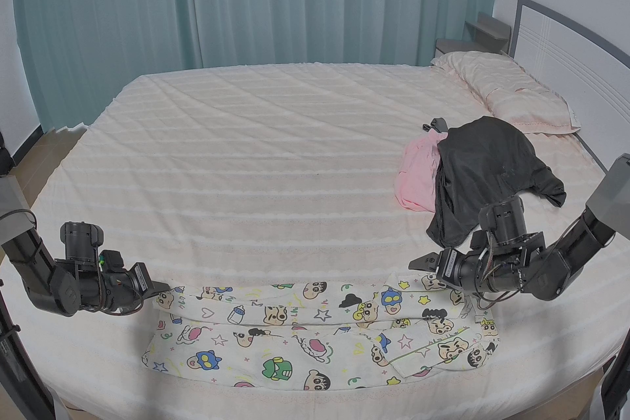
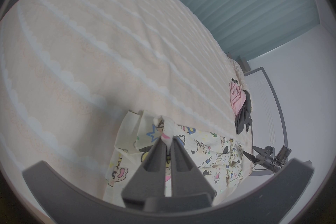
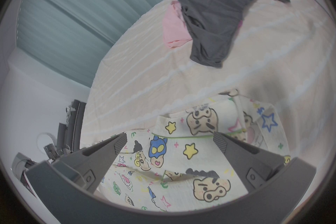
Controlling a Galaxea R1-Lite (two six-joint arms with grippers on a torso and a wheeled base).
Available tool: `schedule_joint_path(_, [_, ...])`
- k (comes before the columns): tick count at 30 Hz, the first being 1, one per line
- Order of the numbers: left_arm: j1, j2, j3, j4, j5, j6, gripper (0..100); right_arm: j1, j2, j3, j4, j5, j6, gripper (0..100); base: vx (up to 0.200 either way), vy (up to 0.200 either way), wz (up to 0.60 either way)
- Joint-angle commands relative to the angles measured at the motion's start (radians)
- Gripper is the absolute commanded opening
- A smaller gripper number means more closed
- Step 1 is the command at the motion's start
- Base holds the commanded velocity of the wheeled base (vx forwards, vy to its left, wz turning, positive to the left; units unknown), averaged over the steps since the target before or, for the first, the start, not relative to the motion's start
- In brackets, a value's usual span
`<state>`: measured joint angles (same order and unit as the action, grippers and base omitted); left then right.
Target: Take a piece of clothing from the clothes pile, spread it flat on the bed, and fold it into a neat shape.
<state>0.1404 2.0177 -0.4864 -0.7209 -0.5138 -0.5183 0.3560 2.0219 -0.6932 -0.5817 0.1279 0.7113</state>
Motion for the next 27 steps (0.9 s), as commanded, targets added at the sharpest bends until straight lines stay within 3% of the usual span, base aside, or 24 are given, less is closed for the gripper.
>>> schedule_joint_path(1, [-0.004, -0.04, -0.035, 0.0, -0.005, -0.002, 0, 0.035, 0.109, -0.155, 0.117, -0.027, -0.072, 100, 0.0, 0.0, 0.0])
schedule_joint_path(7, [-0.005, -0.025, -0.115, 0.008, -0.008, -0.002, 0, 0.037, 0.242, -0.238, 0.16, -0.06, -0.09, 100, 0.0, 0.0, 0.0])
schedule_joint_path(20, [-0.047, 0.009, -0.235, -0.008, -0.066, 0.003, 0, 0.034, 0.256, -0.247, 0.14, -0.06, -0.078, 100, 0.0, 0.0, 0.0])
schedule_joint_path(27, [-0.045, 0.038, -0.213, -0.158, -0.078, -0.006, 0, 0.034, 0.258, -0.246, 0.103, -0.071, -0.075, 100, 0.0, 0.0, 0.0])
